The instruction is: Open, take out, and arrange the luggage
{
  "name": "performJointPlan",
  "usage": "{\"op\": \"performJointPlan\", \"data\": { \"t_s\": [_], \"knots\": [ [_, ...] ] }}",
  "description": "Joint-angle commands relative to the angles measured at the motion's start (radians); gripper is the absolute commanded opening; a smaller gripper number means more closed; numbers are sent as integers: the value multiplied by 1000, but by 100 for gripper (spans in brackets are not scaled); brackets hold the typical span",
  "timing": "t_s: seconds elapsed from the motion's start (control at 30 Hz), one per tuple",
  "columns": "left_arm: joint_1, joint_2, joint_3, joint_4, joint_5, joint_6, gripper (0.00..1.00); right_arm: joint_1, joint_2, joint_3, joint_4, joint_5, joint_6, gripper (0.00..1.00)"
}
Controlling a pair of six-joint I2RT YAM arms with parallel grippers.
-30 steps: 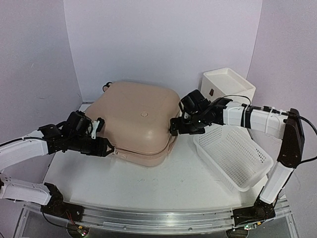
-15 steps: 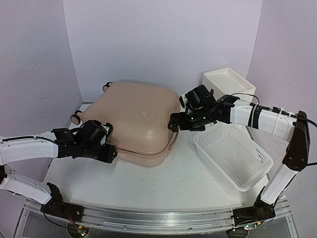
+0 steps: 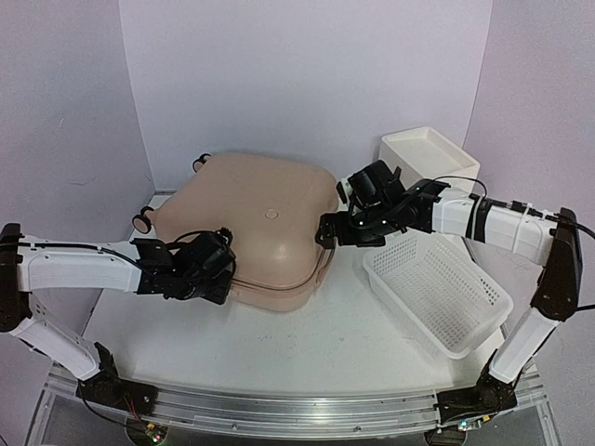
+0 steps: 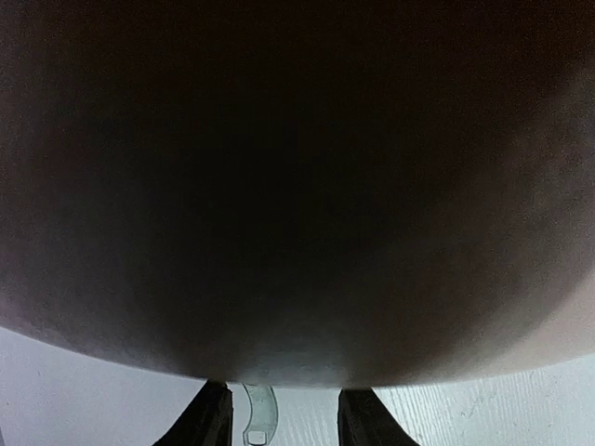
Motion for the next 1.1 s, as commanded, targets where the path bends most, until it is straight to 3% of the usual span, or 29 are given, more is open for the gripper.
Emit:
{"op": "performJointPlan", "data": {
  "t_s": [0.0, 0.3, 0.6, 0.77, 1.07],
  "knots": [
    [-8, 46, 38, -21, -48, 17, 39, 5, -64, 0, 34, 4, -17, 98],
    [-14, -55, -27, -47, 4, -8, 44, 5, -62, -9, 37, 0, -15, 98],
    [1, -230, -104, -49, 124, -69, 59, 5, -63, -15, 45, -13, -2, 98],
    [14, -181, -77, -62, 95, -33, 45, 5, -62, -16, 57, -30, 8, 98],
    [15, -53, -10, -60, 30, 7, 38, 5, -76, -34, 65, -32, 18, 98]
  ]
}}
